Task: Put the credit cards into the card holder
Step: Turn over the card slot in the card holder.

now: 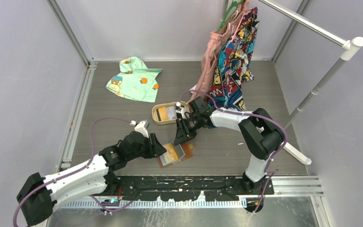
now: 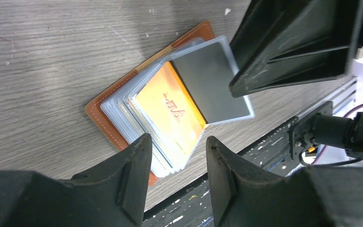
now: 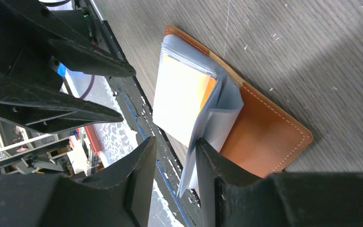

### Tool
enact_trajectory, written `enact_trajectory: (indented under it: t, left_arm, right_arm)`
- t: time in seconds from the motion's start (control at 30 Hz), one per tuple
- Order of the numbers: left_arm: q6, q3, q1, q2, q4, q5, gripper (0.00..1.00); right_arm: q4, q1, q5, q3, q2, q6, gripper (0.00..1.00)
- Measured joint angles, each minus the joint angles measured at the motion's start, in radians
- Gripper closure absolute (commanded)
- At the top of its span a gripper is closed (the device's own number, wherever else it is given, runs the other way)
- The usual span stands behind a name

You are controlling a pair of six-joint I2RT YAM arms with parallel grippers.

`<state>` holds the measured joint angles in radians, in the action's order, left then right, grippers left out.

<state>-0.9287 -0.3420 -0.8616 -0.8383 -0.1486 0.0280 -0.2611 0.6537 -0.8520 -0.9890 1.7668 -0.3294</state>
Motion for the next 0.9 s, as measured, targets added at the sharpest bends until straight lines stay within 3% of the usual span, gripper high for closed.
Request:
enact_trajectory:
  t: [0.23,0.53,0.9]
  left_arm:
    - [0.008,0.0,0.0,0.095,0.004,-0.022,0.5]
    - [-0.029,0.011,0.0,-0.093,0.188,-0.127,0.48]
    - [-0.039,0.012,0.0,-0.145,0.281,-0.166,0.41]
  right_arm:
    - [0.046,0.0,-0.059,0.01,0.0,-0.049,0.54]
    - [0.101,0.0,-0.105,0.019,0.001,-0.112,0.57]
    - [0.119,0.004,-0.108,0.019,0.027,-0.142,0.69]
